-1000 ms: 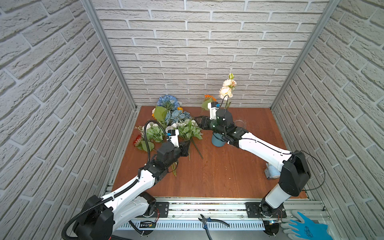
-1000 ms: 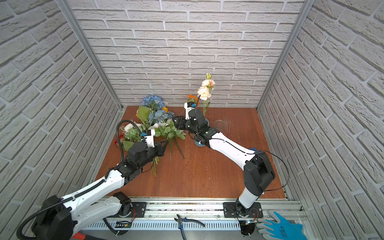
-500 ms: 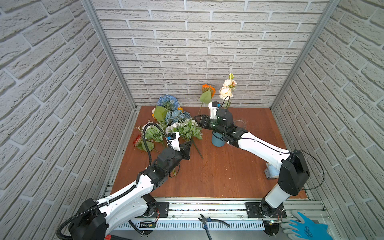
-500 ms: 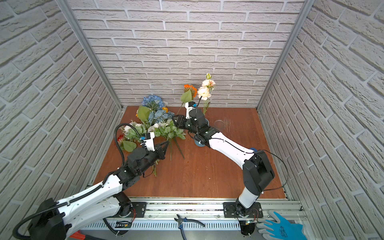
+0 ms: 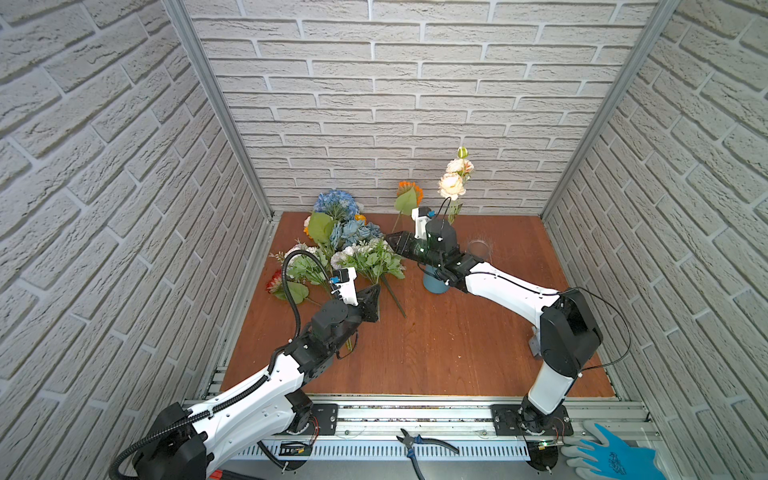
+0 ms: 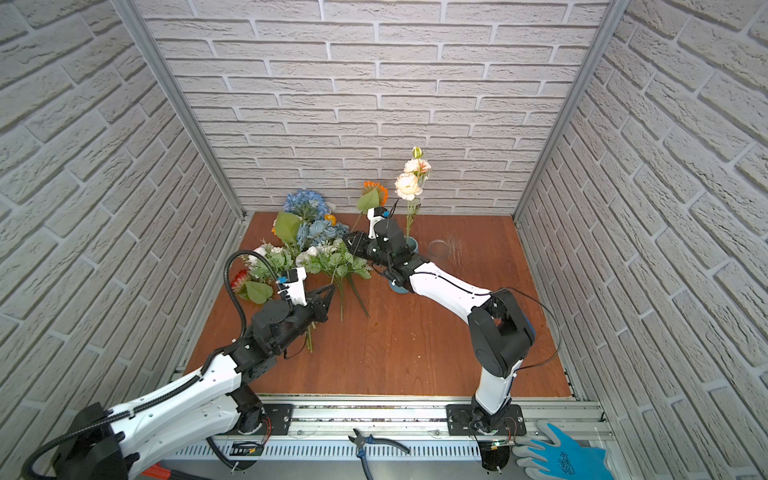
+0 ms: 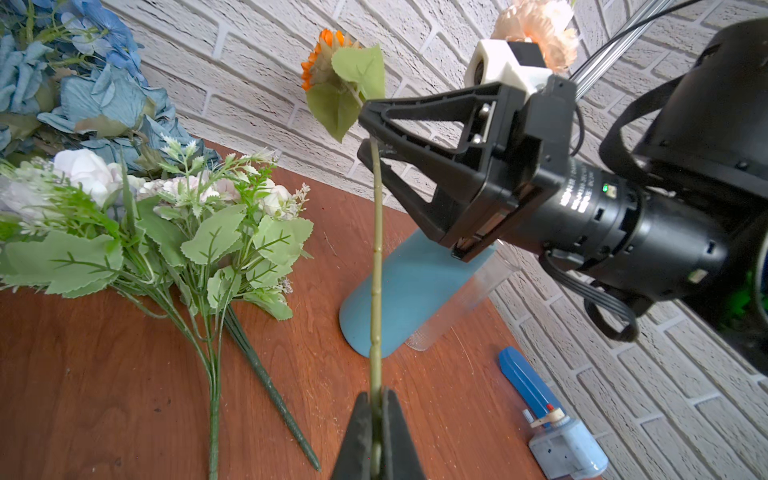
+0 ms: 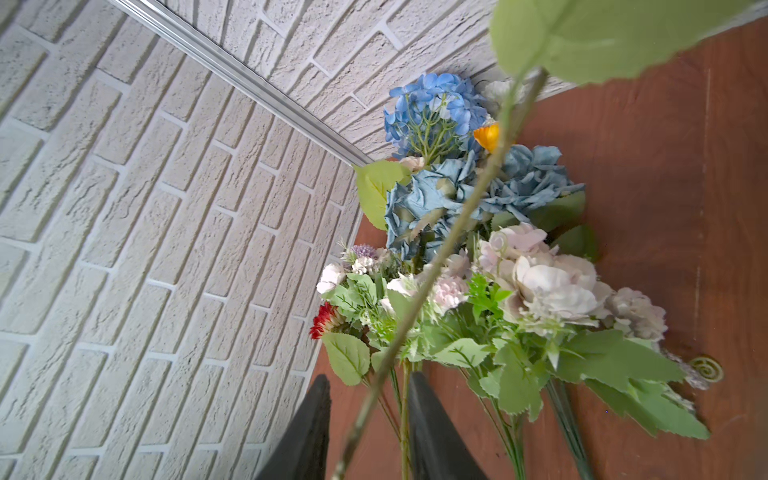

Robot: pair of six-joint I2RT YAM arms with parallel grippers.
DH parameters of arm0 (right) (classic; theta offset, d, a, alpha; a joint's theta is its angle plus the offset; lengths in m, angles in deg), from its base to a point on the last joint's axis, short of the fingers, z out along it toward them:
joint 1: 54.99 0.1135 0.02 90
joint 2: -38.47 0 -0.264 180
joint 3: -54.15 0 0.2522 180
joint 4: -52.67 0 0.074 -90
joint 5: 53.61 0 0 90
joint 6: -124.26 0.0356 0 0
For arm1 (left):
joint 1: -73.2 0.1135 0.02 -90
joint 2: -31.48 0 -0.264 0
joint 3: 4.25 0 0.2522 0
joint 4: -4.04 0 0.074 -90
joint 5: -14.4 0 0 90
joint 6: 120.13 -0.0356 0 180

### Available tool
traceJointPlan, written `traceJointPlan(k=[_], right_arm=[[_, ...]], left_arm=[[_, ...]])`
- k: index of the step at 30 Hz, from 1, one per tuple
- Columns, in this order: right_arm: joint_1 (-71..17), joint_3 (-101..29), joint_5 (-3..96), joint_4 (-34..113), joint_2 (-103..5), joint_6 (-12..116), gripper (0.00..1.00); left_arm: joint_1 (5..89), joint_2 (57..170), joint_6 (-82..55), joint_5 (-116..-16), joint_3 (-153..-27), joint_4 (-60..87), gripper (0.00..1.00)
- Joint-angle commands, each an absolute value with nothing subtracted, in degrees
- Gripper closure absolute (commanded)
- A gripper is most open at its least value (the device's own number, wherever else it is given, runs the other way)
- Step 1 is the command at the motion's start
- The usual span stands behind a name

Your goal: Arrange the flowers into the vase

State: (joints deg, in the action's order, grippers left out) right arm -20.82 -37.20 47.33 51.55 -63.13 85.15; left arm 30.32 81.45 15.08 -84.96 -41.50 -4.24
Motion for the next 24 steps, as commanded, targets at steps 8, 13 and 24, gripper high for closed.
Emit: traceJointPlan(k=[8, 13, 24], right_arm=[[-21.03, -38.44, 49.94, 57.65, -63.71, 86.77, 0.93], [-20.98, -39.04, 48.49, 53.46, -61.89, 81.99, 0.94], [-20.71, -38.63, 41.41, 35.94, -51.44, 62.21, 0.94]], left_arm=[[29.95, 83.06, 14.96, -85.17, -40.82, -6.4, 0.95], [30.16, 82.32, 13.74, -87.5, -42.65, -0.44, 0.02], [44.74, 79.78, 15.61, -80.7, -43.05, 5.84, 0.02]])
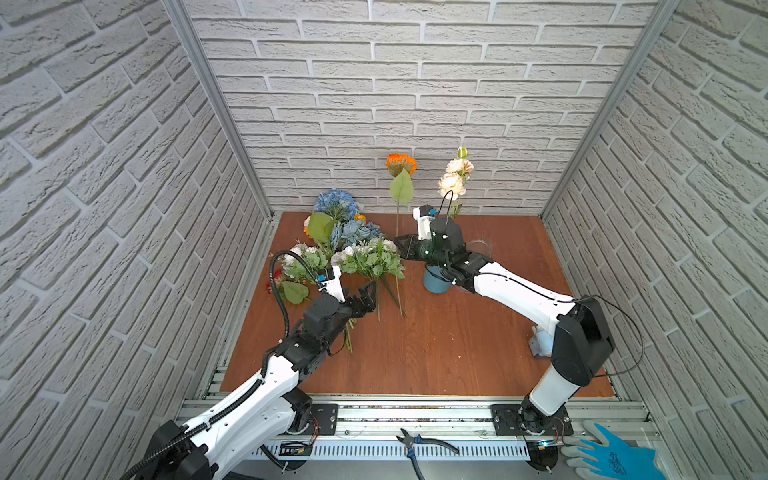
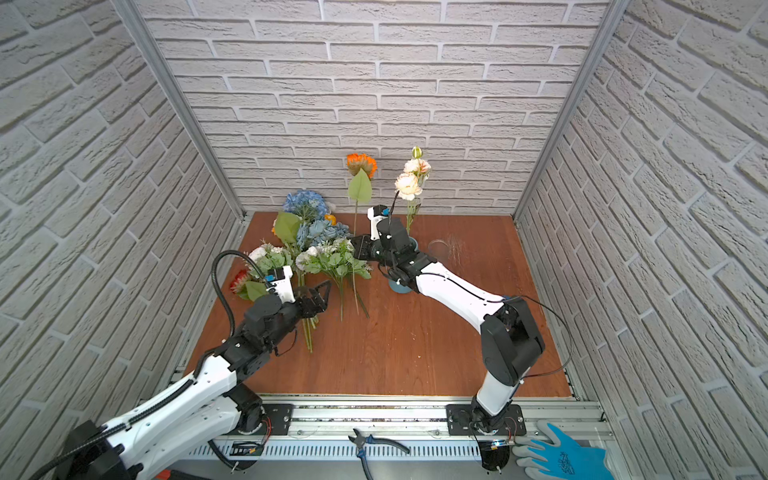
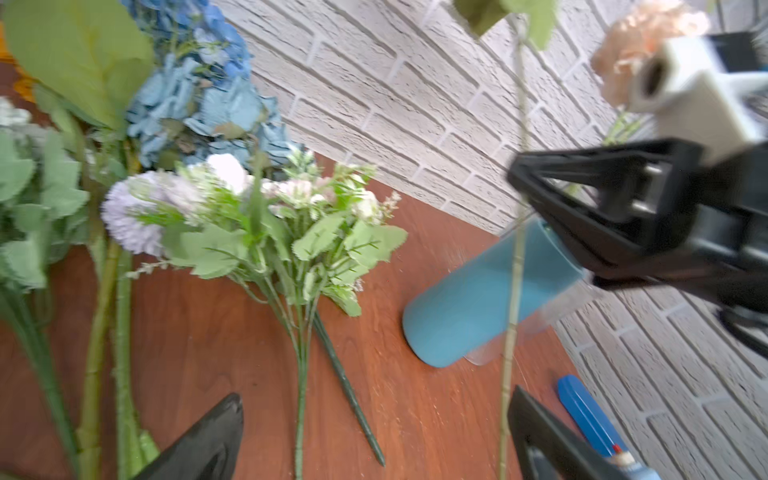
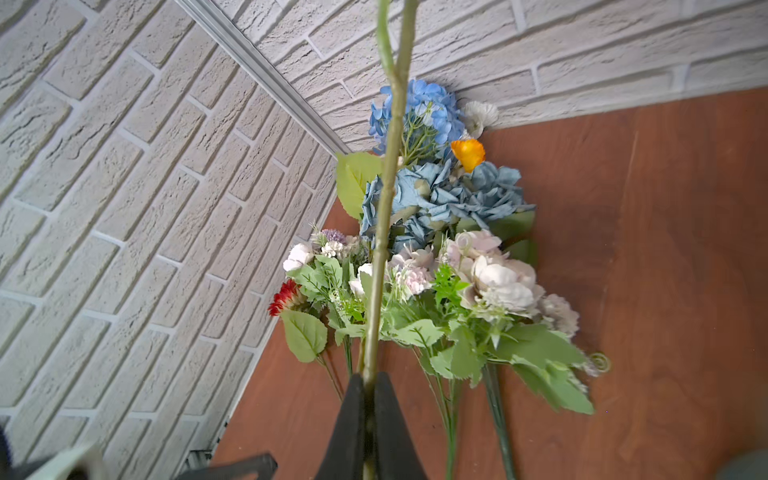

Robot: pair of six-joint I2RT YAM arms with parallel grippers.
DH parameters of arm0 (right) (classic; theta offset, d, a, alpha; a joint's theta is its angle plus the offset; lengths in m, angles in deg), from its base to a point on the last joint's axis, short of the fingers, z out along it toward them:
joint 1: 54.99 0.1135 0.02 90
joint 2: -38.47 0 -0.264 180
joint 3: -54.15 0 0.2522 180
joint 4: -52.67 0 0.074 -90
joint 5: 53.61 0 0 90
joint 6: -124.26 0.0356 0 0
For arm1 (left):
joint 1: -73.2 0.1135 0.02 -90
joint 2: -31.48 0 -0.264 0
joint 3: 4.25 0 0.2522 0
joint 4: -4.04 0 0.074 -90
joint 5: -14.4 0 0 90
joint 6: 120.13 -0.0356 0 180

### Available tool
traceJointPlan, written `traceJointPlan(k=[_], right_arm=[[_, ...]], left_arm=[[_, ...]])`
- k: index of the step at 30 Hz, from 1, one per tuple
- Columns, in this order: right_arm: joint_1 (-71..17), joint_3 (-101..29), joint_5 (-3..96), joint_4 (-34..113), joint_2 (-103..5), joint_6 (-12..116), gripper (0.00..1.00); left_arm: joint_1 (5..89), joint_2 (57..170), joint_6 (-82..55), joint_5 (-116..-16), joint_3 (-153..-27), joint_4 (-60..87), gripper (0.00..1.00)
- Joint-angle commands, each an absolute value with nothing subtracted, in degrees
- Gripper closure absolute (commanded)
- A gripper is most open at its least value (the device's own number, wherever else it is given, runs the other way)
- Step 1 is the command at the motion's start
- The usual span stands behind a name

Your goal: Arrange the flowers into the vase

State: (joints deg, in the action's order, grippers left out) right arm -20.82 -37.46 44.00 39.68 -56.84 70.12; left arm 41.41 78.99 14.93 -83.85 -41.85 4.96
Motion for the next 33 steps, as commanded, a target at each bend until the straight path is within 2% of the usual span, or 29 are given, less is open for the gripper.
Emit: traceJointPlan(k=[1, 9, 18, 23, 33], right_arm=[[-20.67, -38.63, 41.38, 34.7, -50.55, 60.68, 0.94], [-20.8, -39.08, 36.75, 27.05, -41.47, 47.99, 0.94], [-22.04, -46.66, 27.85, 27.84, -39.82, 34.37, 0.94], [-23.73, -44.65, 24.82, 38.07, -39.97, 31.13, 0.94], [-26.4, -38.19, 29.98, 60.49, -44.41, 27.33, 0.94]], left_arm=[[46.15, 80.62, 15.73, -79.09, -43.1, 5.24, 0.02], [53.04, 90.81, 19.53, -73.66, -45.84, 0.95, 0.02], [53.46, 95.47, 22.29, -70.95, -45.31, -2.82, 0.02], [53.44, 93.87, 22.85, -72.87, -43.34, -2.65, 0.02], [53.46, 91.62, 22.59, -73.71, -42.28, -0.57, 0.02]])
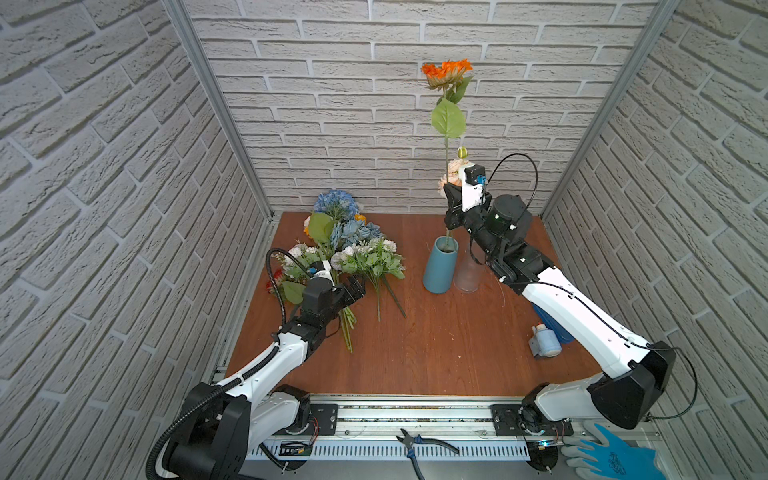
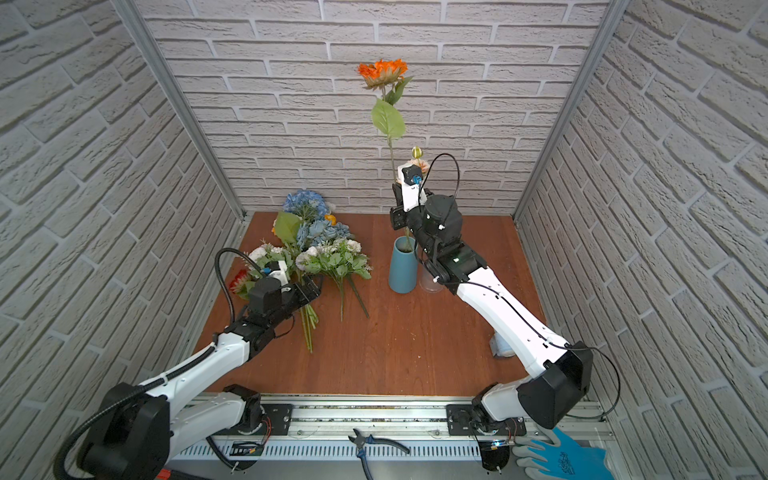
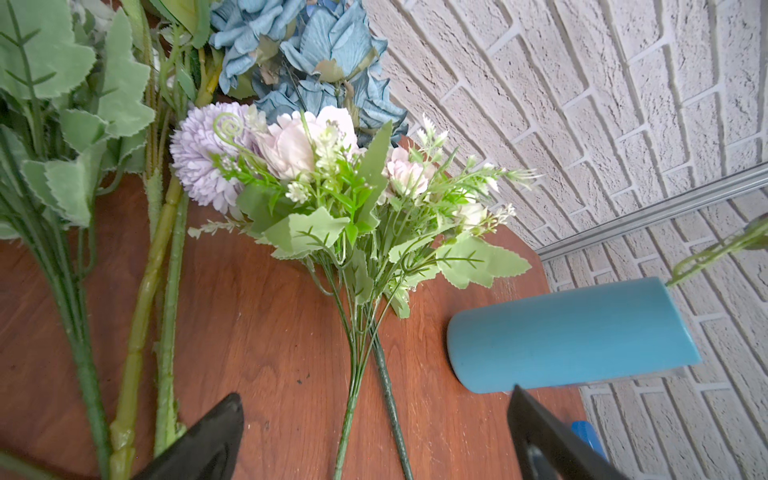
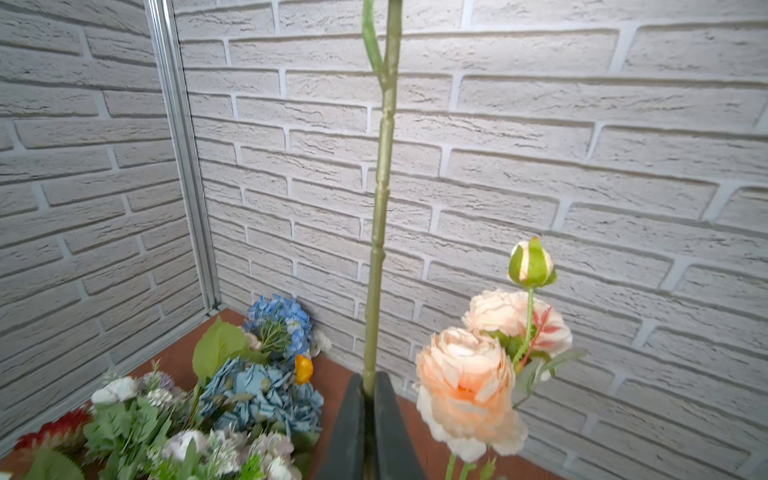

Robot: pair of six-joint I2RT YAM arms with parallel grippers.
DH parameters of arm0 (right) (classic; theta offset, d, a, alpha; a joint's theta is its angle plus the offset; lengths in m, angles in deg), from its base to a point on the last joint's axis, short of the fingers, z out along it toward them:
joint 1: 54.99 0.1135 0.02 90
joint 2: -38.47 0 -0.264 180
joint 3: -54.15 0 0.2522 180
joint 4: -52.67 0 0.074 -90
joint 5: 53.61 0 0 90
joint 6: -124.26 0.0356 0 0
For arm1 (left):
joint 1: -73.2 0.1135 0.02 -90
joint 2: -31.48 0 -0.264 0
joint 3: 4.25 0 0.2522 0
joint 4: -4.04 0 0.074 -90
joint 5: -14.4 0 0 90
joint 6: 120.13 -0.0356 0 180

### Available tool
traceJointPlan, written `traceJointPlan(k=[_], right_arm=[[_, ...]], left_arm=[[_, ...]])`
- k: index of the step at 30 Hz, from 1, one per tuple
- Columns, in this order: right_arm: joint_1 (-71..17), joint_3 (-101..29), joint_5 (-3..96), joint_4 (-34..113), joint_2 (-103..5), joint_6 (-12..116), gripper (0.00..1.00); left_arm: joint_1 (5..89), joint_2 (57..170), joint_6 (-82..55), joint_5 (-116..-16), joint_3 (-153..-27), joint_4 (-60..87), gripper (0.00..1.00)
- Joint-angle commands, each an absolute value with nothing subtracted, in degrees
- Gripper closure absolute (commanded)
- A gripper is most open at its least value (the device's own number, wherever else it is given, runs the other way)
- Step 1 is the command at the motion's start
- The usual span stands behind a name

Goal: Arrange the flowers into the vase
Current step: 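Raise the orange gerbera with the right gripper over the teal vase, then lower the orange gerbera stem into the teal vase with the right gripper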

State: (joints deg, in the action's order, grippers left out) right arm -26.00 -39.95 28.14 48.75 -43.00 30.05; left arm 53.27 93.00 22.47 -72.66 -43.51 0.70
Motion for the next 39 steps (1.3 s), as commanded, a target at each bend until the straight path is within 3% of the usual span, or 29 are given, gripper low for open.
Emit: traceJointPlan(k=[1, 8, 30, 34, 39], right_arm=[[-26.66, -37.81, 30.1, 61.54, -44.85, 27.47, 0.94], [-28.95, -31.08, 32.77, 75.1, -48.42, 31.54, 0.94], [-29.42, -7.77, 28.88, 78.68, -47.63, 39.11, 0.92], [-29.41, -6.56, 28.61, 79.77, -48.19, 40.52, 0.84], [-29.41, -7.09, 29.83, 78.07, -47.39, 40.94, 0.61]], left_arm=[[53.43, 91.39, 22.55, -73.76, -42.03, -0.66, 0.02], [53.45, 89.98, 22.69, -74.32, -41.18, -0.24, 0.02], [53.43, 89.11, 22.53, -74.55, -41.49, 0.72, 0.02], [53.42, 88.79, 22.5, -74.27, -42.01, 1.4, 0.02], [53.39, 87.59, 20.91, -75.37, -42.4, 4.13, 0.02]])
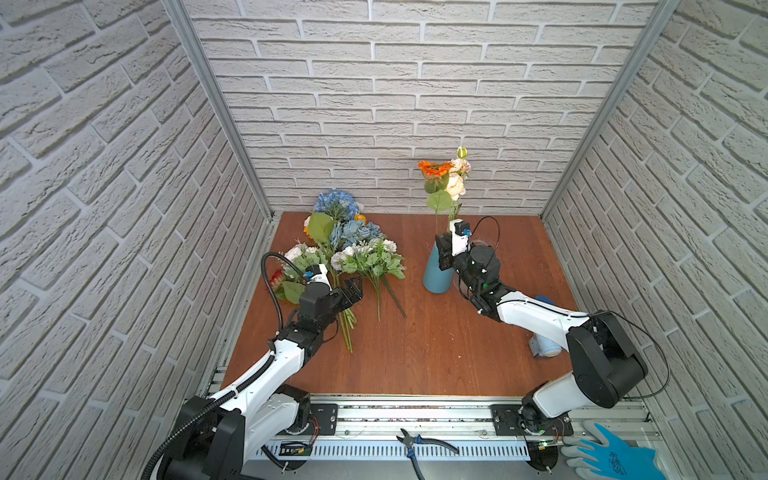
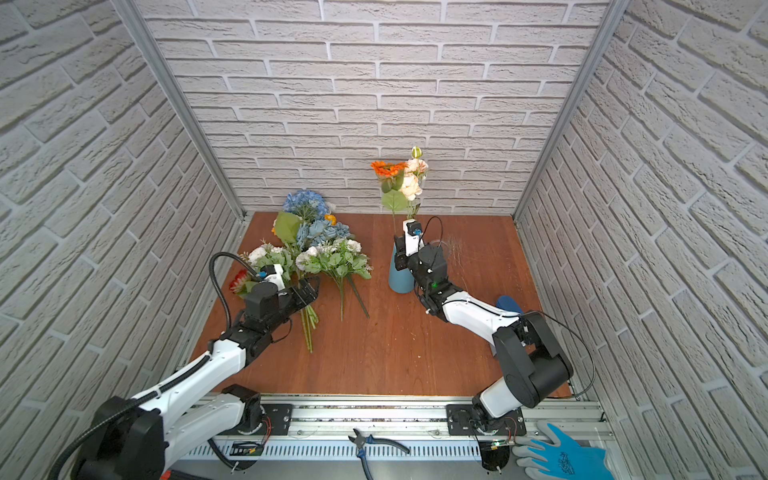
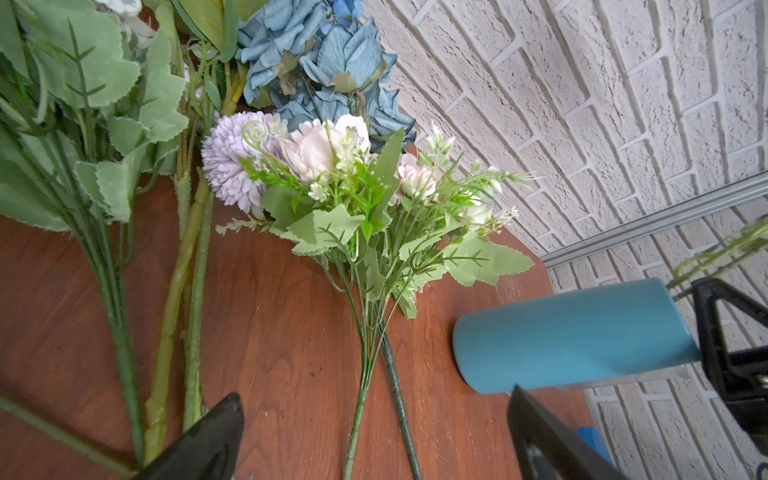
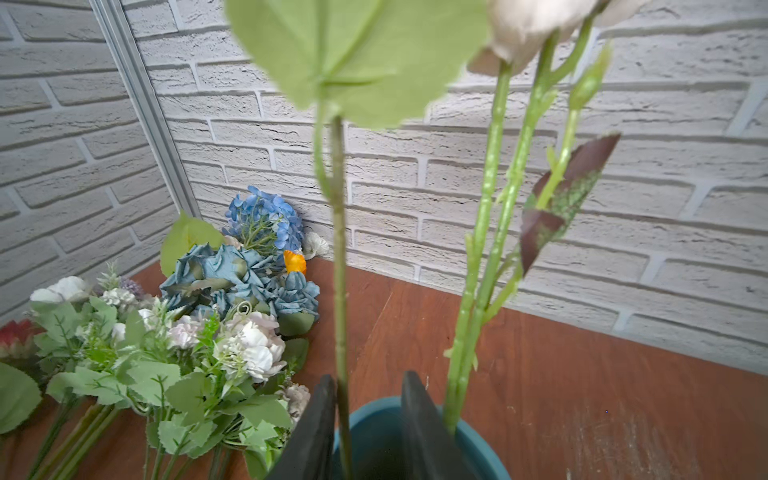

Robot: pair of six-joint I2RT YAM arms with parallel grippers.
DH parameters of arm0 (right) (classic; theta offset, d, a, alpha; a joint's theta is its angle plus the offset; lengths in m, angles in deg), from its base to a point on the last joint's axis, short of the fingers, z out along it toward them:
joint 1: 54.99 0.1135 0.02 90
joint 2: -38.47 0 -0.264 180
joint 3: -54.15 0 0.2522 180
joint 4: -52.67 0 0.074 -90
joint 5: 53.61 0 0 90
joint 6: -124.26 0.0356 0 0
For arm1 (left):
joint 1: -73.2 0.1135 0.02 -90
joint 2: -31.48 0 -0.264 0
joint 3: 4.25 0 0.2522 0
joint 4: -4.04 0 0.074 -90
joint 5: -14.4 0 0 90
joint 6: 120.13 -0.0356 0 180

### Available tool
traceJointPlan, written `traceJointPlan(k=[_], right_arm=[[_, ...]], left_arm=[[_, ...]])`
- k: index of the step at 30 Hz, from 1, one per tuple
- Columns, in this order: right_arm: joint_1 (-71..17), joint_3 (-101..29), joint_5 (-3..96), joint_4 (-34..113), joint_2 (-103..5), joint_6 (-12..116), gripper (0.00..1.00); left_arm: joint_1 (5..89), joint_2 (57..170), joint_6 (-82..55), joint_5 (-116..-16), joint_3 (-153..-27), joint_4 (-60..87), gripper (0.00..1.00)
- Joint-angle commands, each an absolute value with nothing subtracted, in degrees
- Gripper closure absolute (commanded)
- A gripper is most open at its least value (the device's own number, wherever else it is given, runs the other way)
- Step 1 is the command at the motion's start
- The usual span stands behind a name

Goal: Arrange the flowers into the vase
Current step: 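Lower the orange gerbera stem into the teal vase with the right gripper, then release the gerbera with the right gripper while the left gripper grasps the white-lavender bouquet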

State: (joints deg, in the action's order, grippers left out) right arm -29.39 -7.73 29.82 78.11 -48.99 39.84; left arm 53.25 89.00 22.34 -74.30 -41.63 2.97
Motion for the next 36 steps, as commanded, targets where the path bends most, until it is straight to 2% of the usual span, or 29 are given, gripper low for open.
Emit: traceJointPlan(k=[1, 5, 12, 16, 22, 29, 36], right_arm=[[-29.46, -7.27, 29.95, 77.25, -47.0, 41.09, 0.57], [-29.35, -7.43, 31.31, 73.86, -44.37, 39.96, 0.49], [-29.24, -9.57, 32.06, 61.43, -37.46, 41.1, 0.44], [-28.93, -11.7, 31.5, 51.17, -33.16, 41.24, 0.43], [-27.79, -12.69, 32.75, 40.36, -28.58, 45.34, 0.43], [-20.96, -12.37, 33.01, 34.76, -30.37, 50.31, 0.44], [-14.41, -12.99, 35.07, 36.07, -39.96, 57.22, 0.46]], left_arm=[[53.49, 87.34, 20.38, -75.55, -42.6, 4.85, 0.02], [53.63, 87.26, 18.19, -74.56, -43.86, 6.43, 0.04], [53.59, 92.36, 16.1, -69.13, -46.14, 6.59, 0.16], [53.55, 95.75, 16.28, -66.94, -46.86, 5.56, 0.17], [52.95, 100.27, 16.12, -66.02, -49.09, 6.37, 0.14], [49.59, 105.51, 14.04, -67.77, -52.79, 8.85, 0.14], [43.75, 113.96, 12.53, -73.68, -57.94, 12.87, 0.23]])
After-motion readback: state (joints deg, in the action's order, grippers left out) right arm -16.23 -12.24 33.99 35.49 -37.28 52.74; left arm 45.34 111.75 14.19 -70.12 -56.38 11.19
